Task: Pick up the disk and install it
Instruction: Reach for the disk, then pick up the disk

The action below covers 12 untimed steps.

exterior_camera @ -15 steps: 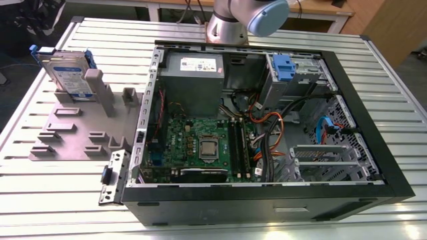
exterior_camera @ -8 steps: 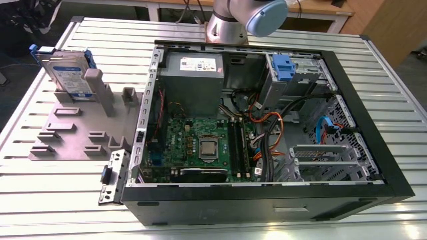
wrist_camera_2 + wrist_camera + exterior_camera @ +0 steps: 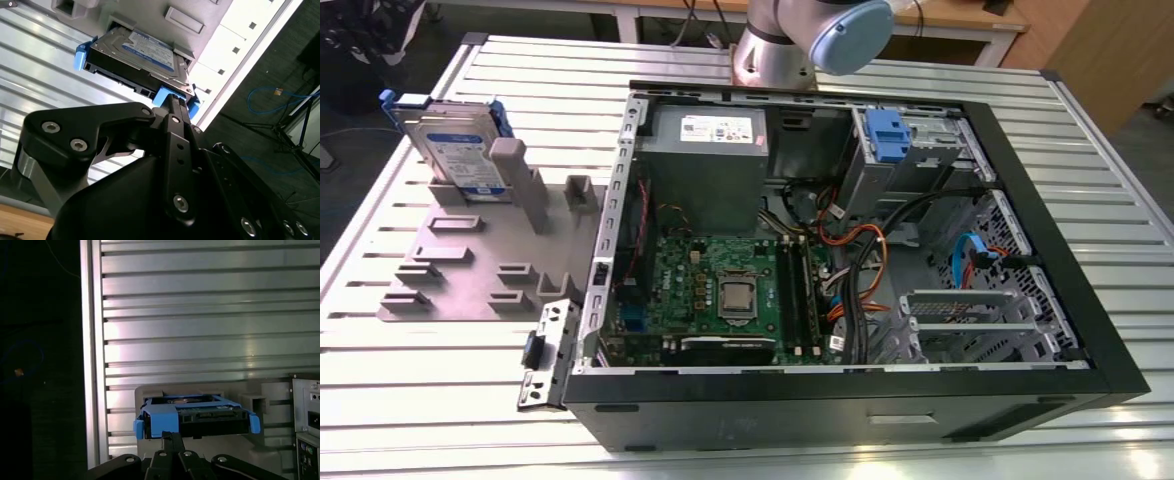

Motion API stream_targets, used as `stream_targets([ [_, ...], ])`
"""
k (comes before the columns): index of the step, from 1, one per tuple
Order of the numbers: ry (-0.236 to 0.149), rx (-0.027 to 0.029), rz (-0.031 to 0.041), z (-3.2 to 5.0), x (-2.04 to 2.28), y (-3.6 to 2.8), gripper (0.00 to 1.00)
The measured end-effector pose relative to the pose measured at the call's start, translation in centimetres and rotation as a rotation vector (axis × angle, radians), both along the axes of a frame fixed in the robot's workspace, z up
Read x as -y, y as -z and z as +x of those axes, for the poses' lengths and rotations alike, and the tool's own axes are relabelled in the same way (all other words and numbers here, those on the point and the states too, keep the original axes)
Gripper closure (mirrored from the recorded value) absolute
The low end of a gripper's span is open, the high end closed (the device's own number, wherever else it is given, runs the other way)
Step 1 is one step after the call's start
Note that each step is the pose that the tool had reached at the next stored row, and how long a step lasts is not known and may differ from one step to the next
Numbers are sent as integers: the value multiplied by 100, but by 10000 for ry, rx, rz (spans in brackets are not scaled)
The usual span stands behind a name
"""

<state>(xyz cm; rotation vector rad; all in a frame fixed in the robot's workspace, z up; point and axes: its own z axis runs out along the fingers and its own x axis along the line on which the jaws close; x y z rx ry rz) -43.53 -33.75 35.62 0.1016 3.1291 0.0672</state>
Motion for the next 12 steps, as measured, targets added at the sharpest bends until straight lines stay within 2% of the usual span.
stream_targets([
  [2, 1, 0, 39, -1, 0, 0, 89],
  [12, -20, 1, 44, -1, 0, 0, 89],
])
